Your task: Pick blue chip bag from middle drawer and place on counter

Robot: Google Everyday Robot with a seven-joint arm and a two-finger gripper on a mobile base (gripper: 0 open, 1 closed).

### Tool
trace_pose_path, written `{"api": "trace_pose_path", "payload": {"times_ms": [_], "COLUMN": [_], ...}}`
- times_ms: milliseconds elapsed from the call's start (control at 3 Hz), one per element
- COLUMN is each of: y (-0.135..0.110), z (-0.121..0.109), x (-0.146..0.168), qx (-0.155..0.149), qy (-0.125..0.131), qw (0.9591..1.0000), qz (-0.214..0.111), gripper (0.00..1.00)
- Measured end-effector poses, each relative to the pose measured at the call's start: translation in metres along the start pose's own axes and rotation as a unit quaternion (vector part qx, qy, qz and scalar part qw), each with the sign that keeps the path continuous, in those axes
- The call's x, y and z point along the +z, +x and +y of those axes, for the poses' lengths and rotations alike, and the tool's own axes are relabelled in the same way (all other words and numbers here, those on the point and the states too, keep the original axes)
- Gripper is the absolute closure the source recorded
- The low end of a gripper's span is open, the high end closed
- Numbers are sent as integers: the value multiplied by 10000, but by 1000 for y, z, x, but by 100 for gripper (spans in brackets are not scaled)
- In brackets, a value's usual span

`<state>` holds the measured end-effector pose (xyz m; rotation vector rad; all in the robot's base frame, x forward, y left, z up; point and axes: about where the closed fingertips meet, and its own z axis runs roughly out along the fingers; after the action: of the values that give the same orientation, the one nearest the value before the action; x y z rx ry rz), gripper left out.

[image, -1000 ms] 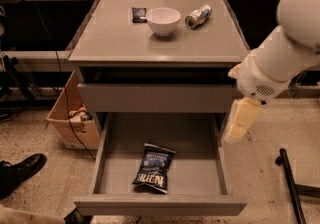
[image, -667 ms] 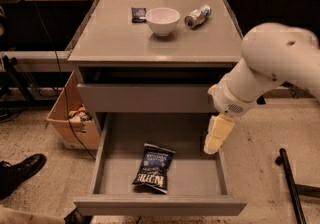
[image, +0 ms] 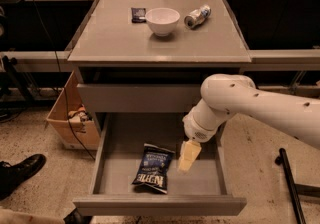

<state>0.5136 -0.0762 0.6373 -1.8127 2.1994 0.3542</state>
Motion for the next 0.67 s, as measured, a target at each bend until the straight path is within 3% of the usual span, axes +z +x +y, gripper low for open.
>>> {"api": "trace_pose_path", "payload": {"times_ms": [333, 667], "y": [0, -9], "z": [0, 1], "x": [0, 38], "qx": [0, 141], "qy": [0, -110], "qw": [10000, 9996], "qz": [0, -235], "gripper": [0, 0]}}
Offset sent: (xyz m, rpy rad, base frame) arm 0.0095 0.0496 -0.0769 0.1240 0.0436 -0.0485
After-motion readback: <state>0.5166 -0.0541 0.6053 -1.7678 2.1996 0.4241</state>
